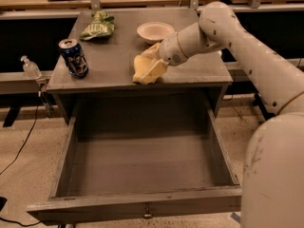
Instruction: Pick sponge from top drawer and place on counter
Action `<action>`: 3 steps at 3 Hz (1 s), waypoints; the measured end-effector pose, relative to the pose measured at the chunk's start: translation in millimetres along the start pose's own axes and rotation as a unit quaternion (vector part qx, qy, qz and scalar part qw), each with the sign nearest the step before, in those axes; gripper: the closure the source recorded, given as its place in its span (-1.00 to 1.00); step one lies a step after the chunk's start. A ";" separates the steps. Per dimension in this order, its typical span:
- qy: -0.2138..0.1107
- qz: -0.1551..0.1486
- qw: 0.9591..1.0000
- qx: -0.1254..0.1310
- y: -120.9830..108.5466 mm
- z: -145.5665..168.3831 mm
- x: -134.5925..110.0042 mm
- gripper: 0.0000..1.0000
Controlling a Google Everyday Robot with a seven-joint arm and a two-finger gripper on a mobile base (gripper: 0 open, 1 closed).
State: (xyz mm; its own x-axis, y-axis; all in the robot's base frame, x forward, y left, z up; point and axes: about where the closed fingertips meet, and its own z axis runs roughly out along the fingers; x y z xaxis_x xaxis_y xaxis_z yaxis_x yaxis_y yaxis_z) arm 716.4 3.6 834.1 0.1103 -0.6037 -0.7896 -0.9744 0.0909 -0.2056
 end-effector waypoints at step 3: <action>0.023 0.020 1.000 0.002 -14.5 13.0 2.6 -0.42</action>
Offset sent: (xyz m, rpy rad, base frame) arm 0.0170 0.0072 -0.0100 -0.0368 0.0330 -0.0354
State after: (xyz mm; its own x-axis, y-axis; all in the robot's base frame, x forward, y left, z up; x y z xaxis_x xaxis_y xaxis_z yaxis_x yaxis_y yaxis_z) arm 733.4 11.0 827.6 0.0627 -0.6354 -0.7696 -0.9771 0.1181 -0.1771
